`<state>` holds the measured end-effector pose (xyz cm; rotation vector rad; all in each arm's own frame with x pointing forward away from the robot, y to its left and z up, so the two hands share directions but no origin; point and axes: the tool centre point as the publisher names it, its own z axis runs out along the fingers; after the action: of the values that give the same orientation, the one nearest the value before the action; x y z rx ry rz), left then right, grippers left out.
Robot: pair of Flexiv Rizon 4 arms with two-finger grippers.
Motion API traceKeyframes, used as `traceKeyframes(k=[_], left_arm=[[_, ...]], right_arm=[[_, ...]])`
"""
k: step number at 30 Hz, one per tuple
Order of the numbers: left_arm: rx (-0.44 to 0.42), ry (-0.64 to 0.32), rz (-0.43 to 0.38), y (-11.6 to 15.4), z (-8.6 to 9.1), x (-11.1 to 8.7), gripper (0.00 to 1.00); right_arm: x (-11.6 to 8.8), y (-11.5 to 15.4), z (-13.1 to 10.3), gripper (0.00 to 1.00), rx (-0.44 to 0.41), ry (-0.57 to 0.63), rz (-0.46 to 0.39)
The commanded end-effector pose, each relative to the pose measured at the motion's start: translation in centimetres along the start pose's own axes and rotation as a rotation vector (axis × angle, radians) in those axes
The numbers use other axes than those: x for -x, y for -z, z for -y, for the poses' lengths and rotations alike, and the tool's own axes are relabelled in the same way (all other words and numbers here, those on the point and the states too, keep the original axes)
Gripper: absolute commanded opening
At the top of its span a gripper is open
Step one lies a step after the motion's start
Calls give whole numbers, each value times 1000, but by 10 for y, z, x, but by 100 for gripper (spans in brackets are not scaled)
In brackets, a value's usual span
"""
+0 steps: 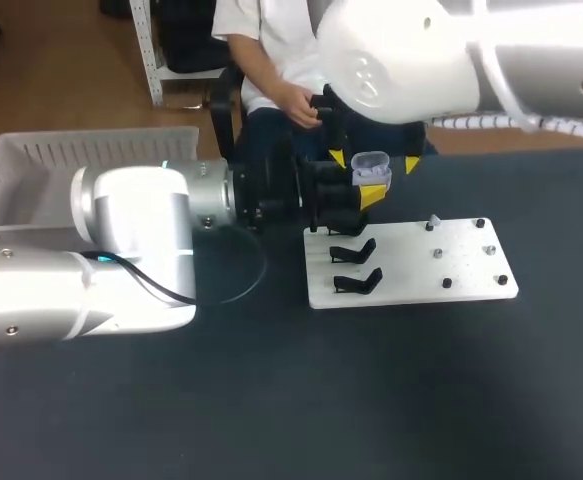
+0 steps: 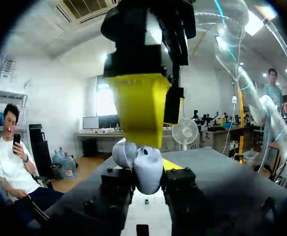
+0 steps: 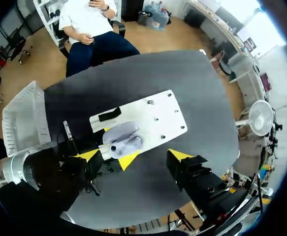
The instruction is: Pick up each earbud case from the left stands, insert the matching earbuds, close the lid, and place the case in the box.
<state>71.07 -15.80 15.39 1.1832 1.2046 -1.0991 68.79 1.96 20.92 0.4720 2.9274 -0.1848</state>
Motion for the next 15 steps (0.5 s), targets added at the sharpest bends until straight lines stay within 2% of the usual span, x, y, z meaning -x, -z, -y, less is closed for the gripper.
traceKeyframes(k=[1,8,15], left_arm=[[9,-2,2,0,2,0,0],[9,-2,2,0,2,0,0],[9,-2,2,0,2,0,0]], right_arm=[[-19,15,26,100,149,56,100],[-15,18,45,100,249,57,158],[2,4,69,100,319,34,186]])
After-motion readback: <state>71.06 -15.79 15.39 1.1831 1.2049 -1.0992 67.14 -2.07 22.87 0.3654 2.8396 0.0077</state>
